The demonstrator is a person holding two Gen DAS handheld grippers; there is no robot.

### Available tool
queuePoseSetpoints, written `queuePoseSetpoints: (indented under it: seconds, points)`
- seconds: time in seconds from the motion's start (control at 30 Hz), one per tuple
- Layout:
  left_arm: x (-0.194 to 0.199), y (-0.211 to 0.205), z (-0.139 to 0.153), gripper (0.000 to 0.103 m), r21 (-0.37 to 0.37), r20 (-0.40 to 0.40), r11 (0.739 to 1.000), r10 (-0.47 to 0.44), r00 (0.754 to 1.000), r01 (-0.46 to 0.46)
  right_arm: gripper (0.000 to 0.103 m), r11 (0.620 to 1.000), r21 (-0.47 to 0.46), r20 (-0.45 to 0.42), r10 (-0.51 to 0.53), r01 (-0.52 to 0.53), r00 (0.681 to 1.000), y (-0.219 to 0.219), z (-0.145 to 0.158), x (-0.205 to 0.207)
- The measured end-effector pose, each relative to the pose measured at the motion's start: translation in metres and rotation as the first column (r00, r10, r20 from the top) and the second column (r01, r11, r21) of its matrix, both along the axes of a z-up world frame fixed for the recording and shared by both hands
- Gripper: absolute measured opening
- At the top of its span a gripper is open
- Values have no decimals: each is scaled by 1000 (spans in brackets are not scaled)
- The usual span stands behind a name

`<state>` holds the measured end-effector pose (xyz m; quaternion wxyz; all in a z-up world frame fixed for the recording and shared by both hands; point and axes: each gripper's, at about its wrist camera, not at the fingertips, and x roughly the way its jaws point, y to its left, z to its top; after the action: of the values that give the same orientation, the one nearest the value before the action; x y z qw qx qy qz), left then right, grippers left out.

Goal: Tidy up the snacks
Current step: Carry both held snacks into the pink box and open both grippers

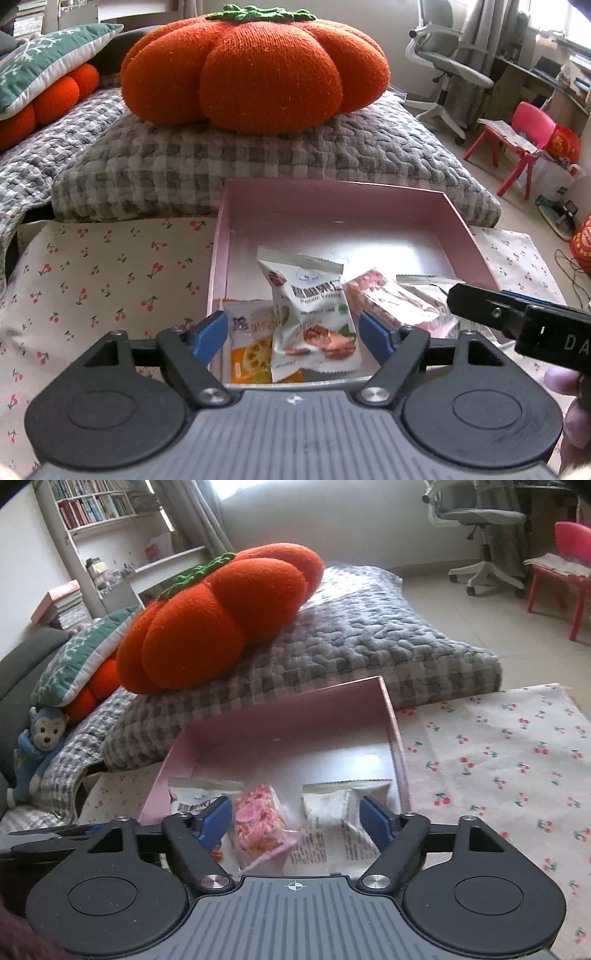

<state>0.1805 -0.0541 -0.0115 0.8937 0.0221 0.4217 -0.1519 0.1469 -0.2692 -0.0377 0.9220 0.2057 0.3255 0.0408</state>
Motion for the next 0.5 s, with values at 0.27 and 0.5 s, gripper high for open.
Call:
queuePoseSetpoints:
  seconds: [0.27, 0.5]
  points:
    - [-27, 10, 15, 90, 3, 5, 1000, -24, 1000, 24, 90, 999, -26, -22, -49, 48, 999, -3, 17, -27]
    - [-53, 22, 26, 98, 26, -3, 999, -41, 999, 41, 91, 994, -94, -62, -65, 59, 996, 0, 31, -51]
